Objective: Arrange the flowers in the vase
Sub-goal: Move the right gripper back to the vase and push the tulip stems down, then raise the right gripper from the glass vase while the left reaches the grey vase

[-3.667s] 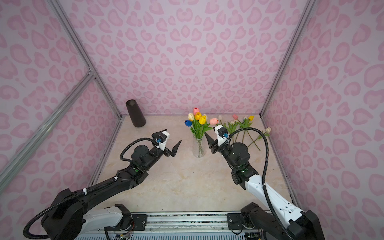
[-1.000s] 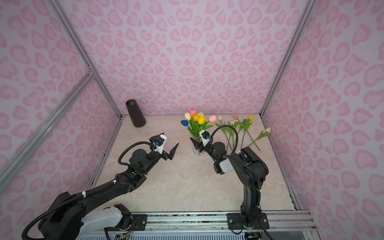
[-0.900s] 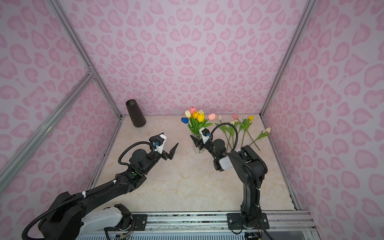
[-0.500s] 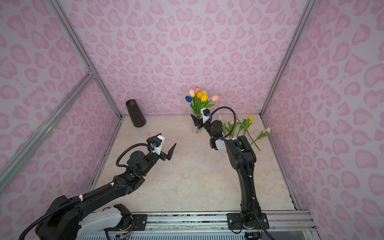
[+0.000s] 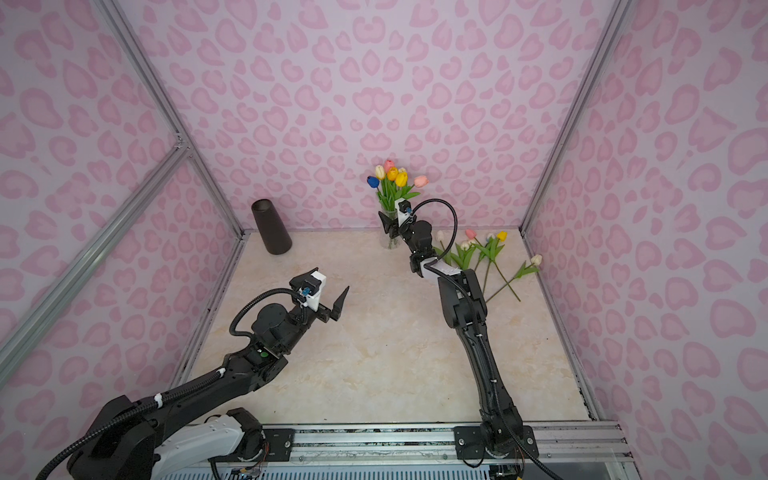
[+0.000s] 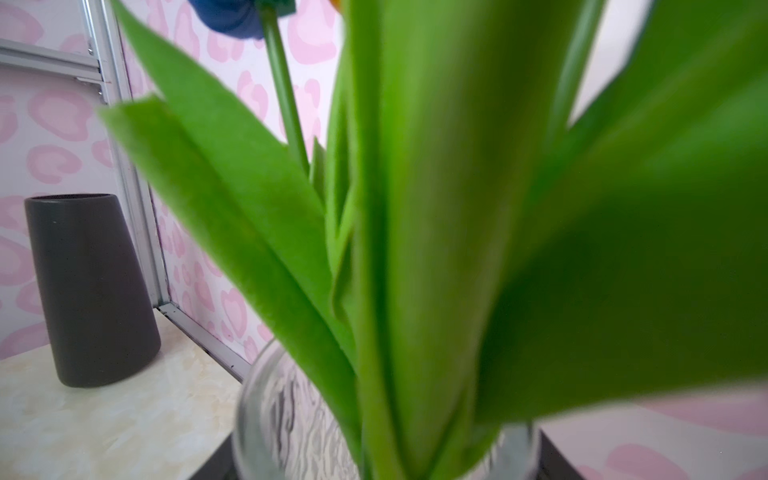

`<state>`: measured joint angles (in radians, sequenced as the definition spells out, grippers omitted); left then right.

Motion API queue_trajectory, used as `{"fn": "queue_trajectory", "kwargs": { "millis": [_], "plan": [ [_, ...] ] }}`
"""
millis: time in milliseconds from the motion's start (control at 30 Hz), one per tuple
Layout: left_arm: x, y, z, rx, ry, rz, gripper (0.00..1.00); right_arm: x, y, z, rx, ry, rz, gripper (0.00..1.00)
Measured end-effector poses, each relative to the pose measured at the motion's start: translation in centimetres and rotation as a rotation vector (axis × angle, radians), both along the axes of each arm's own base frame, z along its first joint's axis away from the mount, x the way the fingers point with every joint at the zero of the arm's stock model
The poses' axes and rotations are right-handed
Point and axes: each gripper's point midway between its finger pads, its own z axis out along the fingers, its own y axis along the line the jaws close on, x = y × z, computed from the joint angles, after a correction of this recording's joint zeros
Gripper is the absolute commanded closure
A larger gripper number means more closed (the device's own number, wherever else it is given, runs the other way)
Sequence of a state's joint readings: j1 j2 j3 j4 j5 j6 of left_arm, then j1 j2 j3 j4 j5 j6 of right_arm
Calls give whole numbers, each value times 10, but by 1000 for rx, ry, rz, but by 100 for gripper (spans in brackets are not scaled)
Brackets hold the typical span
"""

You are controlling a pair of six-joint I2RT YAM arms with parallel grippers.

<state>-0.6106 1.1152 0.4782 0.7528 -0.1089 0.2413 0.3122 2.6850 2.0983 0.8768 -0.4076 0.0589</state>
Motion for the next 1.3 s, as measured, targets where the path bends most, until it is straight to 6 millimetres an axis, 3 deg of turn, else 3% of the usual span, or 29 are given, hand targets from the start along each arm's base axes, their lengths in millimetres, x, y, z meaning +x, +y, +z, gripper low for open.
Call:
{"fn": "queue_trajectory", "kwargs": {
  "millis": [167,233,300,500,600,667,833,1000,1100,1167,1300],
  "plan": [
    [1,-1,-4,7,10,1,3,6,2,-6,-9,22,-2,73],
    [2,-1,-5,11,10,2,3,6,3,-6,-10,24,2,60],
    [3,-1,-4,12,11,2,3,6,3,-6,-11,25,5,41],
    [4,-2,0,10,3,3,3,6,2,-6,-20,14,-3,15],
    [4,-2,0,9,2,5,3,4,1,-7,-20,12,-13,12],
    [4,-1,1,8,0,6,3,2,0,-8,-22,20,-16,2],
    [8,4,0,5,4,25,3,-7,-6,-2,-24,14,-28,1],
    [19,25,-2,-26,25,90,3,-33,-20,6,-1,14,-51,1],
    [29,44,-1,-52,36,147,3,-60,-34,11,26,16,-70,1],
    [39,60,6,-75,37,194,3,-80,-42,17,49,15,-73,1],
    [73,96,34,-125,22,302,3,-127,-50,50,81,-25,-86,1]
  ]
}}
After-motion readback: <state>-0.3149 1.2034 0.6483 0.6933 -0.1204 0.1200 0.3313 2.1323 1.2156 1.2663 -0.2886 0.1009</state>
